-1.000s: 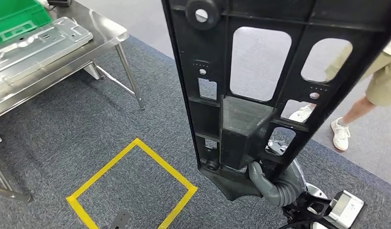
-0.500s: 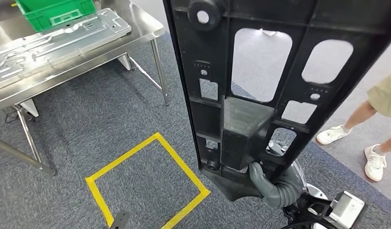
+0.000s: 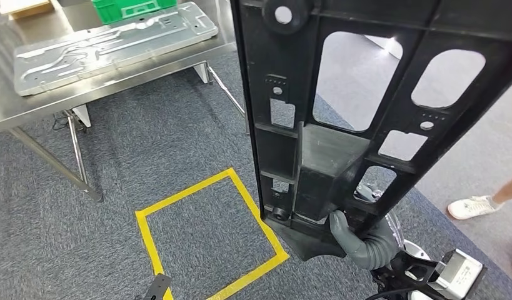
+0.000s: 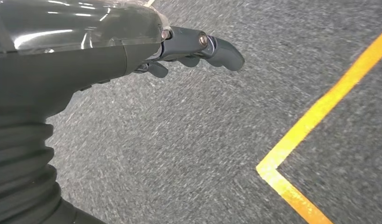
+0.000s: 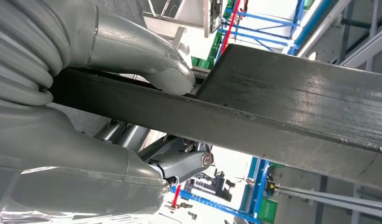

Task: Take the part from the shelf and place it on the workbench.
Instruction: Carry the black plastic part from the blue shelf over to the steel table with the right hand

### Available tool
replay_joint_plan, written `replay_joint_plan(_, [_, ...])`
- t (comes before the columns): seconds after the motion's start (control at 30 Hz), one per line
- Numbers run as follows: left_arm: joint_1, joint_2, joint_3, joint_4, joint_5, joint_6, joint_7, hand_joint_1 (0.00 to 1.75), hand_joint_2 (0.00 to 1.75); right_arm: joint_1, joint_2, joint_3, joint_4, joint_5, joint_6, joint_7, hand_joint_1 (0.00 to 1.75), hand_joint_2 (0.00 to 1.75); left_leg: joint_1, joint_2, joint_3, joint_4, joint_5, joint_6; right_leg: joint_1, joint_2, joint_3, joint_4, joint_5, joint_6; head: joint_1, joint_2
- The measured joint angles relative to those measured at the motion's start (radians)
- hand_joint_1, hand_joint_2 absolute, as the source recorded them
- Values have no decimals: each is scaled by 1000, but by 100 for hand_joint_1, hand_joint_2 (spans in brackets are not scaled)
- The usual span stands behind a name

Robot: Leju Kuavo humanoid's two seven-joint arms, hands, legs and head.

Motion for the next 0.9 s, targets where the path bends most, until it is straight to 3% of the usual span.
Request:
replay_joint_plan(0.03, [0, 0, 0, 0, 0, -1, 2, 0, 175, -2, 0, -2, 2, -2, 0, -2, 175, 175, 2, -11, 2, -5, 3, 5, -2, 2, 3, 2, -4, 6, 0, 0])
replay_joint_plan(0.1, [-1, -1, 0, 0, -2, -1, 4, 0, 175, -5, -2, -6, 4, -4, 1, -6, 175, 175, 9, -32, 9, -16, 9, 16, -6, 42, -12, 45, -36, 14, 0, 0])
replay_joint_plan(0.17, [-5, -1, 0, 0, -4, -2, 5, 0, 175, -4, -4, -9, 8, -5, 2, -7, 175, 175, 11, -53, 11, -18, 12, 22, -9, 95, -71, 163, -95, 17, 0, 0])
replay_joint_plan(0.2, [-6, -1, 0, 0, -6, -2, 5, 0, 175, -3, -5, -11, 10, -6, 2, -7, 175, 175, 11, -65, 10, -17, 12, 23, -9, 105, -106, 227, -118, 19, 0, 0])
replay_joint_plan(0.23, [-5, -1, 0, 0, -7, -2, 6, 0, 175, -2, -6, -12, 12, -6, 2, -7, 175, 175, 11, -78, 10, -16, 11, 23, -9, 109, -132, 268, -124, 19, 0, 0])
replay_joint_plan(0.27, [-4, -1, 0, 0, -7, -2, 6, 0, 175, -1, -7, -13, 13, -6, 2, -7, 175, 175, 11, -92, 10, -14, 10, 22, -9, 111, -142, 273, -109, 19, 0, 0])
replay_joint_plan(0.33, [-4, -2, 0, 0, -8, -3, 7, 0, 175, -1, -7, -14, 14, -6, 2, -6, 175, 175, 12, -120, 10, -6, 7, 18, -12, 124, -107, 175, -33, 17, 0, 0])
replay_joint_plan(0.37, [-4, -2, 0, 0, -8, -3, 7, 0, 175, -2, -7, -15, 15, -6, 2, -6, 175, 175, 12, -133, 9, -2, 4, 15, -14, 149, -79, 110, -2, 16, 0, 0])
replay_joint_plan(0.4, [-4, -2, 0, 0, -9, -3, 7, 0, 175, -1, -8, -16, 15, -6, 3, -6, 175, 175, 12, -145, 5, 3, 2, 11, -17, 171, -59, 59, 18, 15, 0, 0])
replay_joint_plan(0.47, [-4, -2, 0, 0, -9, -3, 7, 0, 175, -1, -8, -18, 15, -6, 3, -6, 175, 175, 13, -164, -4, 7, 2, 0, -17, 196, -47, 22, 22, 11, 0, 0])
replay_joint_plan(0.53, [-1, -2, 0, 0, -10, -4, 9, 0, 175, -3, -9, -18, 15, -6, 4, -6, 175, 175, 17, -178, -10, 7, 3, -12, -17, 175, -44, 16, 26, 1, 0, 0])
replay_joint_plan(0.6, [-1, -2, 0, 0, -11, -4, 10, 0, 175, -6, -8, -18, 14, -6, 6, -5, 175, 175, 15, -143, -26, 40, -19, -22, -19, 150, -36, 8, 27, -13, 0, 0])
replay_joint_plan(0.67, [-5, -2, 0, 0, -11, -4, 11, 0, 175, -6, -8, -19, 14, -6, 9, -4, 175, 175, 15, -85, -77, 150, -75, -30, -17, 122, -30, 4, 24, -23, 0, 0])
replay_joint_plan(0.73, [-5, -2, 0, 0, -11, -4, 11, 0, 175, -5, -8, -20, 14, -6, 11, -3, 175, 175, 20, -61, -136, 267, -118, -36, -14, 94, -28, 4, 21, -25, 0, 0])
replay_joint_plan(0.77, [-4, -2, -1, 0, -11, -4, 11, 0, 175, -5, -8, -20, 14, -6, 12, -2, 175, 175, 22, -57, -145, 284, -115, -37, -13, 81, -27, 4, 19, -25, 0, 0])
replay_joint_plan(0.8, [-3, -2, -1, 0, -11, -4, 12, 0, 175, -5, -8, -20, 14, -6, 13, -2, 175, 175, 23, -53, -130, 256, -91, -37, -13, 69, -24, 5, 17, -23, 0, 0])
replay_joint_plan(0.9, [-5, -2, -1, 0, -12, -4, 12, 0, 175, -5, -8, -22, 14, -6, 12, -1, 175, 175, 15, -7, -24, 56, -7, -25, -10, 37, -12, 4, 8, -14, 0, 0])
